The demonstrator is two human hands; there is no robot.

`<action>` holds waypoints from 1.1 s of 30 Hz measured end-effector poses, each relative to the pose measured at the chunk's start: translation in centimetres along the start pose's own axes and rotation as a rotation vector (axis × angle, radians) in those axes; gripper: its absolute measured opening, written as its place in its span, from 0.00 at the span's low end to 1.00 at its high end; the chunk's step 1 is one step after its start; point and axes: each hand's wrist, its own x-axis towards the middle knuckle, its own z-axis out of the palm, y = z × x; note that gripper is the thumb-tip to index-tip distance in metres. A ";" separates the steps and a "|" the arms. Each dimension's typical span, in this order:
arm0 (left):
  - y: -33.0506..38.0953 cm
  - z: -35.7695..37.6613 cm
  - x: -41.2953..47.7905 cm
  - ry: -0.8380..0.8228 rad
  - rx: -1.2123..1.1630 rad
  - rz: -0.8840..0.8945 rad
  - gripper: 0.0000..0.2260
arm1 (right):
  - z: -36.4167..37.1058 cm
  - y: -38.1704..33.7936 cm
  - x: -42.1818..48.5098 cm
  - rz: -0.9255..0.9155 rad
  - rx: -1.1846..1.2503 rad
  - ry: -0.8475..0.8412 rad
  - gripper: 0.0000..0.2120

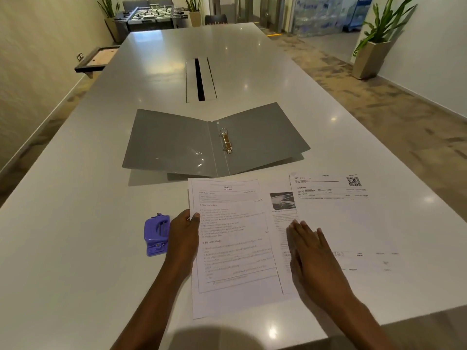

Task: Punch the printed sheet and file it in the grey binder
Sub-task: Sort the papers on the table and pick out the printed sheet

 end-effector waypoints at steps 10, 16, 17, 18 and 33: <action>-0.3 0.8 -0.1 -0.052 0.015 -0.007 0.08 | 1.6 -4.2 -0.9 -0.056 -0.011 0.000 0.25; -0.6 0.8 0.2 -0.078 -0.003 -0.020 0.08 | 2.6 -7.7 -0.6 -0.137 -0.022 -0.020 0.27; -0.7 0.8 0.2 -0.076 -0.010 -0.022 0.08 | 2.8 -8.2 -0.4 -0.150 -0.026 -0.021 0.26; -0.8 0.8 0.2 -0.074 -0.013 -0.022 0.08 | 3.0 -8.6 -0.3 -0.164 -0.029 -0.022 0.26; -0.4 0.9 -0.5 -0.053 -0.007 0.044 0.08 | 4.8 -13.6 1.4 -0.235 0.005 -0.029 0.26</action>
